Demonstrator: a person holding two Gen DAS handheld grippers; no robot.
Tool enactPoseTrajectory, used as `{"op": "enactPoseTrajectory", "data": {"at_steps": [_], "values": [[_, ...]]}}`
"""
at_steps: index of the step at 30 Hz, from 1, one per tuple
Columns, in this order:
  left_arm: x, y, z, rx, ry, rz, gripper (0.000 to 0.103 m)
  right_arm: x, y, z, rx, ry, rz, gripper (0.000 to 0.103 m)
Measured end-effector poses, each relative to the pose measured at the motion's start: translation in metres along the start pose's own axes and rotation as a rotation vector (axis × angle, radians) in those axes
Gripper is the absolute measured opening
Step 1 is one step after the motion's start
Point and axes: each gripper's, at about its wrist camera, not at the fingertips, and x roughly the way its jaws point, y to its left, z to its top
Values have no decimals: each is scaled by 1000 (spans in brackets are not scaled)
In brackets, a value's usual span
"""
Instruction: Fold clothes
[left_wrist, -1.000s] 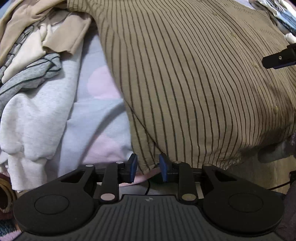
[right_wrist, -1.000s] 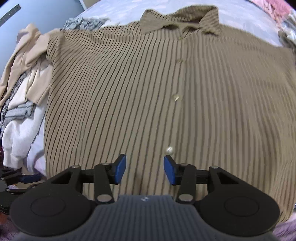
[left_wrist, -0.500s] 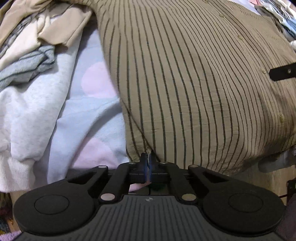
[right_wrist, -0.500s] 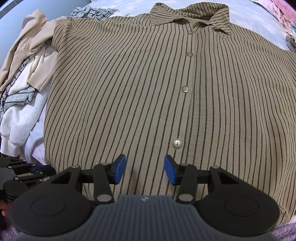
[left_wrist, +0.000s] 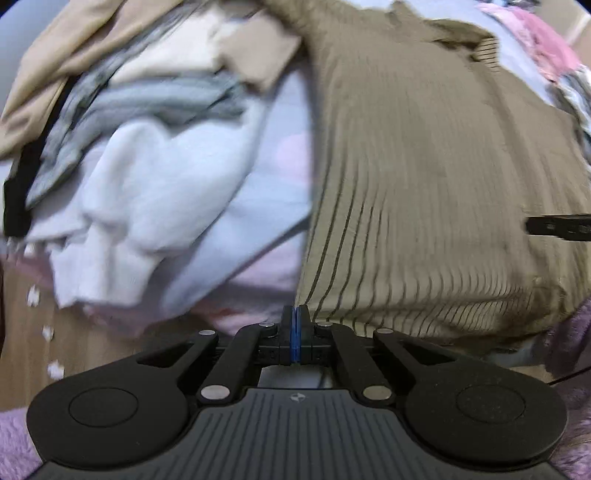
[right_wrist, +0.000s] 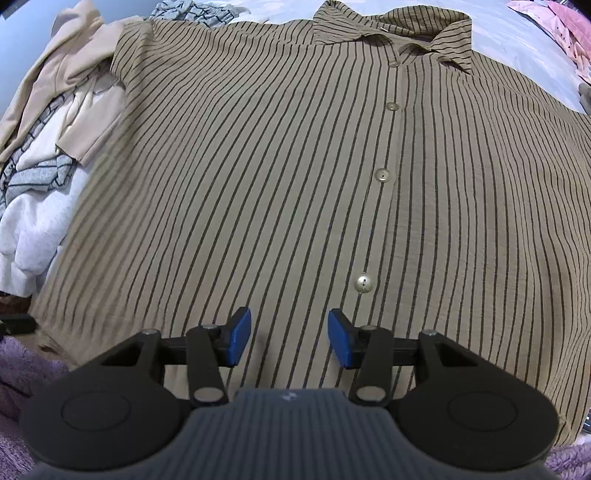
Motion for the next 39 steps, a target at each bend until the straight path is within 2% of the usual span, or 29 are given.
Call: {"op": "enactPoseTrajectory", "data": {"at_steps": [2,7,11,13,15,20,25,28,32,36,39], "values": [[12,7,1,-18,45,20,0,1,-1,0,-1,7,-11,49],[43,1,2,22,106,68,0,9,-5,0,3,44,-43,49],[49,-4,4,24,135,105,0,18,-9,0,11,75,-63,49],[40,-3,6,1,103,113,3,20,-11,-1,20,84,-61,49],[26,-5,11,-11,38,118,6,19,-13,-2,27,87,-55,49],[1,-40,26,108,-97,71,11,12,-15,-4,-1,57,-26,49],[3,-104,44,251,-199,3,11,-3,-18,-18,-113,6,9,49],[8,-128,55,311,-218,-25,11,-13,-25,-31,-171,-18,13,49],[19,-151,61,384,-191,-34,11,-25,-48,-56,-175,-17,-1,47],[27,-173,68,447,-170,-58,11,-41,-75,-78,-122,2,-53,47],[30,-189,69,488,-172,-85,11,-57,-103,-91,-29,13,-76,47]]}}
